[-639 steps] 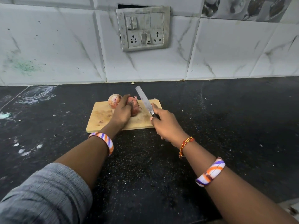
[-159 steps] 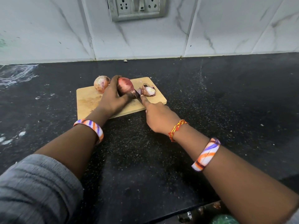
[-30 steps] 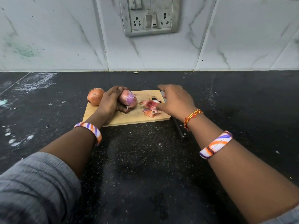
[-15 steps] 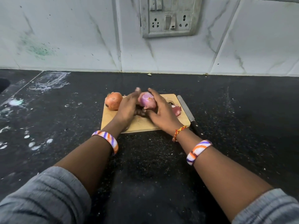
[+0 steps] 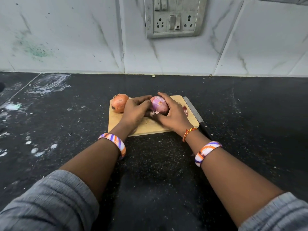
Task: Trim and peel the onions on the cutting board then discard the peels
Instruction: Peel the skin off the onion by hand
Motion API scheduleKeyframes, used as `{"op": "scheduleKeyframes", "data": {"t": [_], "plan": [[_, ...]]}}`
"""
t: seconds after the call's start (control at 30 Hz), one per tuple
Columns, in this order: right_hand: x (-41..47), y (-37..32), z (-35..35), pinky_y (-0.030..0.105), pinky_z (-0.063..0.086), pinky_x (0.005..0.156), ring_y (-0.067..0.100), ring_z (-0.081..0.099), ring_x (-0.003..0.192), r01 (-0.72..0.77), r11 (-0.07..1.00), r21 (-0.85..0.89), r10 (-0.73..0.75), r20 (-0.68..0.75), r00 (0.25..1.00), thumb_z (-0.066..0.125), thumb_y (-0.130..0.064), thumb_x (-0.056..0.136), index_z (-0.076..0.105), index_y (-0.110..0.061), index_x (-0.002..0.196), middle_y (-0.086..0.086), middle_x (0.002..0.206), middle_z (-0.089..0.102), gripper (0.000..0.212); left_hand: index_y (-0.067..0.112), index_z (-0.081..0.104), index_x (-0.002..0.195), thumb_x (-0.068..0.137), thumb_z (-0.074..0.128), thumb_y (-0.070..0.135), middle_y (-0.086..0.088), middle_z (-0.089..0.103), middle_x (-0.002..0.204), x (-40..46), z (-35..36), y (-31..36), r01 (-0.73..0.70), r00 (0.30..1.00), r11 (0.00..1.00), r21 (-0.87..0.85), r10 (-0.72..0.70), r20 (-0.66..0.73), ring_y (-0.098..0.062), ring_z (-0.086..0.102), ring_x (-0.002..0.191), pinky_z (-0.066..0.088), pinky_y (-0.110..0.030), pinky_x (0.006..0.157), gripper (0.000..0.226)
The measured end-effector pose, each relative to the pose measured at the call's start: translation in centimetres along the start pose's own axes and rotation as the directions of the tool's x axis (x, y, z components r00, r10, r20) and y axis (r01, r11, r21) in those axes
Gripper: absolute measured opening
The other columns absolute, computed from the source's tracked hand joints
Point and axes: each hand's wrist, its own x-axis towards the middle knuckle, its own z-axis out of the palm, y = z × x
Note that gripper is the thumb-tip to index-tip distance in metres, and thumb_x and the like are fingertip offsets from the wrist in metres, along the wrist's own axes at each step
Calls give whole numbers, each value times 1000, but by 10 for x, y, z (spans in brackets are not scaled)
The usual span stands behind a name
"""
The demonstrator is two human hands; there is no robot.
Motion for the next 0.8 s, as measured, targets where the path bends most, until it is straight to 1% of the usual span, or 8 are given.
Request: {"op": "scheduleKeyframes", "data": {"t": [0.23, 0.37, 0.47, 0.57, 0.6, 0.67, 0.7, 0.8], "plan": [[2, 0, -3, 18, 38, 96, 11, 46, 117, -22, 998, 63, 22, 3, 1000, 79, -23, 70, 44, -17, 136, 4, 134, 50, 74, -6, 62, 111, 82, 55, -3, -15, 67, 101, 0, -1, -2, -67, 996, 987, 144, 74, -44, -15, 63, 80, 54, -23, 75, 30], [1, -2, -6, 16, 39, 95, 4, 44, 109, -34, 995, 90, 33, 14, 999, 80, -21, 69, 47, -17, 134, 2, 129, 53, 73, -5, 64, 108, 81, 56, -3, -16, 68, 99, 1, -2, -5, -93, 992, 974, 208, 108, -61, -14, 63, 78, 54, -25, 75, 28], [1, -2, -6, 14, 43, 90, 8, 50, 107, -36, 990, 134, 37, -5, 999, 82, -21, 67, 51, -16, 130, -5, 115, 54, 70, -4, 65, 104, 85, 53, -6, -19, 68, 95, 3, -5, -6, -58, 993, 988, 142, 71, -89, -13, 66, 65, 57, -25, 69, 22], [3, -1, -3, 22, 46, 94, 9, 50, 108, -63, 987, 146, 67, -24, 997, 80, -27, 69, 48, -19, 131, -3, 120, 54, 70, 0, 64, 105, 84, 54, -6, -19, 67, 101, 1, -4, -3, -81, 994, 992, 97, 88, -71, -18, 64, 82, 54, -31, 81, 24], [3, -1, -3, 17, 45, 91, 8, 49, 106, -72, 988, 134, 76, -22, 997, 78, -26, 72, 45, -19, 133, -2, 121, 53, 70, 2, 64, 106, 84, 55, -5, -17, 66, 103, -1, -3, -2, -99, 993, 991, 91, 104, -51, -19, 62, 89, 53, -32, 85, 25], [5, 0, -3, 0, 38, 75, 9, 48, 102, -75, 991, 109, 79, -37, 996, 74, -20, 77, 41, -16, 132, -1, 116, 50, 65, 6, 62, 109, 83, 56, -4, -13, 65, 105, -4, -1, 1, -128, 992, 989, 78, 128, 7, -18, 61, 93, 52, -31, 85, 29], [5, 0, -3, -2, 37, 69, 10, 48, 99, -67, 992, 108, 73, -54, 996, 72, -18, 78, 39, -15, 130, -2, 113, 48, 62, 7, 62, 111, 83, 57, -4, -13, 64, 106, -5, -1, 2, -141, 990, 987, 75, 139, 34, -18, 61, 94, 52, -30, 83, 31], [4, -1, -1, 9, 42, 72, 10, 51, 94, -43, 990, 138, 53, -69, 996, 69, -17, 81, 36, -14, 124, -5, 109, 47, 55, 10, 62, 113, 83, 57, -3, -10, 64, 109, -4, -2, 2, -158, 987, 985, 66, 155, 51, -18, 59, 97, 51, -30, 81, 33]]}}
